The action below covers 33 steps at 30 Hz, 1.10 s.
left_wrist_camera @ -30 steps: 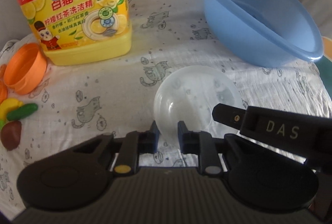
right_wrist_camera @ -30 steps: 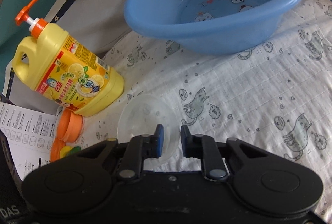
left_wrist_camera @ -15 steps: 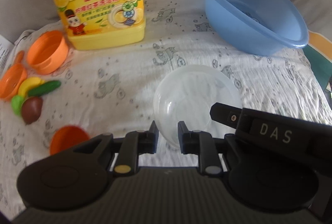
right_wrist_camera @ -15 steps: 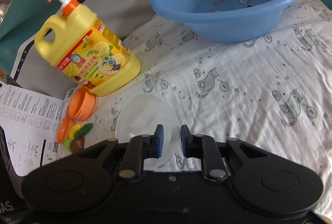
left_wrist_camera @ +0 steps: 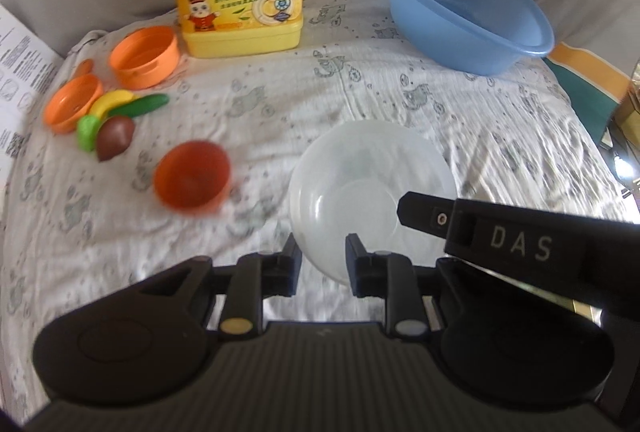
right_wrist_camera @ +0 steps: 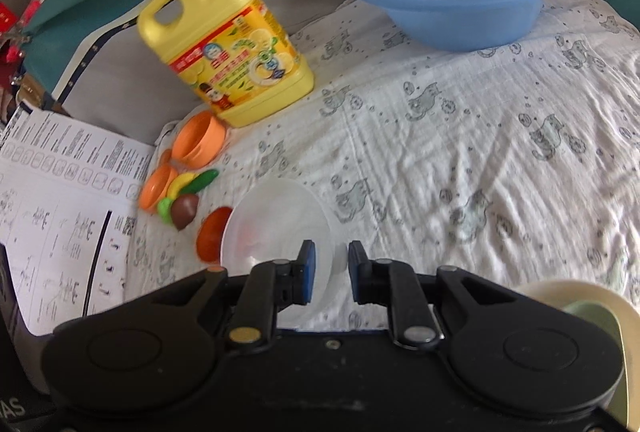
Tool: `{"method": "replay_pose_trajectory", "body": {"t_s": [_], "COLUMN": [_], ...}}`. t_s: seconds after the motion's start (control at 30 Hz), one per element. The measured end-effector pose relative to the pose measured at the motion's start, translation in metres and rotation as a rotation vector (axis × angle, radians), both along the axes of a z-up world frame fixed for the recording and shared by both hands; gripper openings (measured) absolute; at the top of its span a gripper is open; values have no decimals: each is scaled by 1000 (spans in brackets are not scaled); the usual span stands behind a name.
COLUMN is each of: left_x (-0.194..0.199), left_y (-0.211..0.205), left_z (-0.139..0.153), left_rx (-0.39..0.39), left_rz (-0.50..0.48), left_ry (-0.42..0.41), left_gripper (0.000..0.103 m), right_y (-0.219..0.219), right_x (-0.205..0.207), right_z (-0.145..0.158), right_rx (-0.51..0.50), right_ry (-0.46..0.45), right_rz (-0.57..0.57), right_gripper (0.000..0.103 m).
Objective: Organize plates and bowls
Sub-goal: 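Lower the clear bowl into the blue bowl and open both grippers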
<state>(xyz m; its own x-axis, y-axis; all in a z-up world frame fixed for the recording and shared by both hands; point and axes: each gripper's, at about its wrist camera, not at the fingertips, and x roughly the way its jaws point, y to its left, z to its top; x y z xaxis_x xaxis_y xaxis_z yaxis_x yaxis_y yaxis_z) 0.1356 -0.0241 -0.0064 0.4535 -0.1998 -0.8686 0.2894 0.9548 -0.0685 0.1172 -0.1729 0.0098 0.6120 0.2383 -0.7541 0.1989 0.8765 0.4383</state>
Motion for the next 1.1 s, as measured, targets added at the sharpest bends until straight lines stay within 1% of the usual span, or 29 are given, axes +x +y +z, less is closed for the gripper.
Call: {"method": "replay_pose_trajectory", "body": {"t_s": [0.33, 0.67, 0.87, 1.1], "left_x": [-57, -101, -120, -137], "left_y": [39, 71, 90, 100], "left_z": [13, 21, 19, 8], "left_rx": [-39, -85, -103, -112], "left_rz": [24, 47, 73, 77], "left_ry": [-24, -52, -48, -19], "left_gripper": [23, 24, 25, 26], "right_y": [30, 62, 80, 88], "right_x": [-49, -84, -101, -115], "right_z": [22, 37, 39, 27], "right_rx": [-13, -53, -60, -66], "right_ry": [-16, -29, -24, 11], "right_rz": [60, 126, 174, 204], "right_gripper": [18, 18, 18, 18]}}
